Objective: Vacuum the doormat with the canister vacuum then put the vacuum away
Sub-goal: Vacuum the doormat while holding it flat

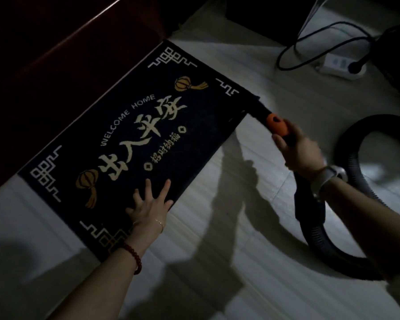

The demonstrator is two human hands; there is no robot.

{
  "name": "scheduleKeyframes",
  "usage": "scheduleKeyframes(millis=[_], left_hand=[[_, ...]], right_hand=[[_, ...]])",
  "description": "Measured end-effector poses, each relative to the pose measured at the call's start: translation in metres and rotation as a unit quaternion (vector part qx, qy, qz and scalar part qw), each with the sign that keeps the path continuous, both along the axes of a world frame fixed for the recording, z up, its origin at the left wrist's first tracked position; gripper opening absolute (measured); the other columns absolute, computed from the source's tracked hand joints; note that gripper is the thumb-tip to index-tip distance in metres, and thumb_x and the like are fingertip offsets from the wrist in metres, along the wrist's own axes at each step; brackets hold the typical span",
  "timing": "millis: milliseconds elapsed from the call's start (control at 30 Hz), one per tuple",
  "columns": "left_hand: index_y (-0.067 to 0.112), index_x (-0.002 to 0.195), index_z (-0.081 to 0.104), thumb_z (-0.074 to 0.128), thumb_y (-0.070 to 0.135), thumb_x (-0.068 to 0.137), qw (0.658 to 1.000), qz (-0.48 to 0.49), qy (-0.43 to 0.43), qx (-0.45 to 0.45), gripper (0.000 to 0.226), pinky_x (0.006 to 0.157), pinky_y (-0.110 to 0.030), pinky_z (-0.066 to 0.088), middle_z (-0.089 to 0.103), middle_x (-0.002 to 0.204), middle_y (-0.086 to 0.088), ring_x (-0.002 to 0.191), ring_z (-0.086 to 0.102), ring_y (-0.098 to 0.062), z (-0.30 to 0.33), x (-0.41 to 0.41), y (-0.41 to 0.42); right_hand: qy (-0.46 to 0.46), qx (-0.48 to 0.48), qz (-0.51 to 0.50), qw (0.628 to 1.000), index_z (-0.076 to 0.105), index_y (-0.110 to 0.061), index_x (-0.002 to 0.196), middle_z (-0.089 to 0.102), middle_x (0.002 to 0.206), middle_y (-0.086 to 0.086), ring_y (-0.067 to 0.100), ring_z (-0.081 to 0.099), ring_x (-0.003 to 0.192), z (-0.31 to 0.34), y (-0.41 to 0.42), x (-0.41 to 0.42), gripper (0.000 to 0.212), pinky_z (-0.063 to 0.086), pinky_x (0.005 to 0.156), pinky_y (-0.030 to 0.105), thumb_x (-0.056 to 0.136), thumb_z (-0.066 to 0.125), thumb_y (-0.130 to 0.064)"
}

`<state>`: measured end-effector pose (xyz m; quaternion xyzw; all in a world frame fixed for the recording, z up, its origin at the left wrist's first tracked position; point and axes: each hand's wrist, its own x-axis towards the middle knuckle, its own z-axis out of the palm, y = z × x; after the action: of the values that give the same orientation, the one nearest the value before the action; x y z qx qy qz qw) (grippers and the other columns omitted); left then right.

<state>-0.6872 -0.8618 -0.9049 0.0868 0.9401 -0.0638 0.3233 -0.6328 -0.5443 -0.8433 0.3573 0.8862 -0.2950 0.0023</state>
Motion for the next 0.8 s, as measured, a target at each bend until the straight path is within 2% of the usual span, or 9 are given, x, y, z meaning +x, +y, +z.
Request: scheduleKeyframes(millis=[33, 100, 233, 267, 467, 533, 667, 733, 800], left_hand=[[0.049, 0.141, -0.01, 0.02, 0.051, 0.096, 1.0, -0.012, 0.01, -0.008, 0.054, 0.104, -0.057, 0.027, -0.009, 0.155, -0.003, 0.139, 0.004, -0.035, 0.0, 0.0, 0.0], [0.048, 0.14, -0.01, 0.02, 0.052, 0.096, 1.0, -0.022, 0.012, -0.01, 0.054, 0.106, -0.058, 0.024, -0.009, 0.155, -0.004, 0.139, 0.003, -0.035, 0.001, 0.0, -0.001], [0.051, 0.139, -0.013, 0.019, 0.051, 0.096, 1.0, -0.006, -0.014, 0.019, 0.054, 0.107, -0.068, 0.006, -0.023, 0.153, -0.004, 0.139, -0.02, -0.036, -0.003, 0.001, -0.002], [0.052, 0.138, -0.013, 0.019, 0.051, 0.096, 0.999, 0.007, -0.027, 0.032, 0.053, 0.106, -0.069, 0.004, -0.028, 0.152, -0.003, 0.138, -0.025, -0.035, -0.003, 0.0, -0.002], [0.055, 0.136, -0.014, 0.018, 0.053, 0.095, 0.997, 0.019, -0.045, 0.052, 0.052, 0.106, -0.069, 0.005, -0.031, 0.151, 0.001, 0.138, -0.027, -0.034, -0.005, -0.002, -0.004], [0.055, 0.136, -0.015, 0.017, 0.055, 0.095, 0.998, 0.013, -0.041, 0.044, 0.052, 0.107, -0.068, 0.007, -0.03, 0.151, 0.002, 0.138, -0.025, -0.034, -0.006, -0.002, -0.005], [0.054, 0.138, -0.01, 0.024, 0.058, 0.092, 0.999, -0.009, -0.023, 0.039, 0.057, 0.108, -0.061, 0.015, -0.02, 0.154, 0.003, 0.14, -0.013, -0.034, 0.0, -0.006, -0.008], [0.049, 0.14, -0.01, 0.031, 0.061, 0.089, 0.999, -0.037, -0.005, 0.03, 0.067, 0.108, -0.058, 0.018, -0.009, 0.155, 0.001, 0.139, 0.0, -0.034, 0.005, -0.013, -0.011], [0.043, 0.141, -0.016, 0.041, 0.064, 0.085, 0.998, -0.061, 0.005, 0.022, 0.082, 0.107, -0.061, 0.018, -0.003, 0.154, -0.004, 0.138, 0.004, -0.034, 0.008, -0.024, -0.008]], right_hand=[[-0.002, 0.008, -0.007, 1.0, 0.029, -0.031, 0.14, 0.061, 0.119, 0.018, 0.043, 0.063, 0.087, 0.001, 0.002, -0.005, 0.056, 0.052, 0.078, 0.046, 0.089, 0.049, -0.046], [0.004, 0.007, 0.024, 1.0, 0.027, -0.03, 0.142, 0.06, 0.118, 0.019, 0.041, 0.061, 0.094, 0.003, -0.024, -0.009, 0.057, 0.048, 0.077, 0.037, 0.091, 0.049, -0.042], [-0.028, -0.018, 0.215, 0.976, 0.018, -0.036, 0.143, 0.063, 0.112, 0.016, 0.037, 0.061, 0.094, 0.005, -0.1, 0.01, 0.06, 0.049, 0.078, 0.039, 0.091, 0.047, -0.044], [-0.027, -0.006, 0.231, 0.972, 0.019, -0.037, 0.142, 0.064, 0.111, 0.015, 0.036, 0.062, 0.092, 0.003, -0.1, 0.011, 0.059, 0.05, 0.078, 0.039, 0.091, 0.046, -0.045], [0.021, 0.013, 0.028, 0.999, 0.029, -0.035, 0.137, 0.065, 0.107, 0.019, 0.041, 0.062, 0.082, -0.002, -0.036, -0.017, 0.053, 0.052, 0.071, 0.044, 0.089, 0.047, -0.048], [0.027, 0.012, 0.054, 0.998, 0.027, -0.032, 0.139, 0.064, 0.105, 0.022, 0.041, 0.061, 0.084, -0.003, -0.056, -0.016, 0.054, 0.048, 0.07, 0.04, 0.091, 0.048, -0.043], [-0.012, 0.016, 0.198, 0.98, 0.022, -0.035, 0.142, 0.065, 0.103, 0.017, 0.037, 0.062, 0.083, 0.002, -0.096, -0.009, 0.058, 0.042, 0.065, 0.031, 0.091, 0.047, -0.044], [0.005, 0.029, 0.184, 0.983, 0.023, -0.033, 0.142, 0.065, 0.104, 0.018, 0.037, 0.062, 0.082, 0.005, -0.087, -0.027, 0.057, 0.044, 0.064, 0.033, 0.091, 0.046, -0.044], [0.002, 0.048, 0.167, 0.985, 0.021, -0.031, 0.143, 0.064, 0.102, 0.019, 0.037, 0.06, 0.081, 0.007, -0.078, -0.053, 0.056, 0.046, 0.064, 0.036, 0.092, 0.043, -0.045]])
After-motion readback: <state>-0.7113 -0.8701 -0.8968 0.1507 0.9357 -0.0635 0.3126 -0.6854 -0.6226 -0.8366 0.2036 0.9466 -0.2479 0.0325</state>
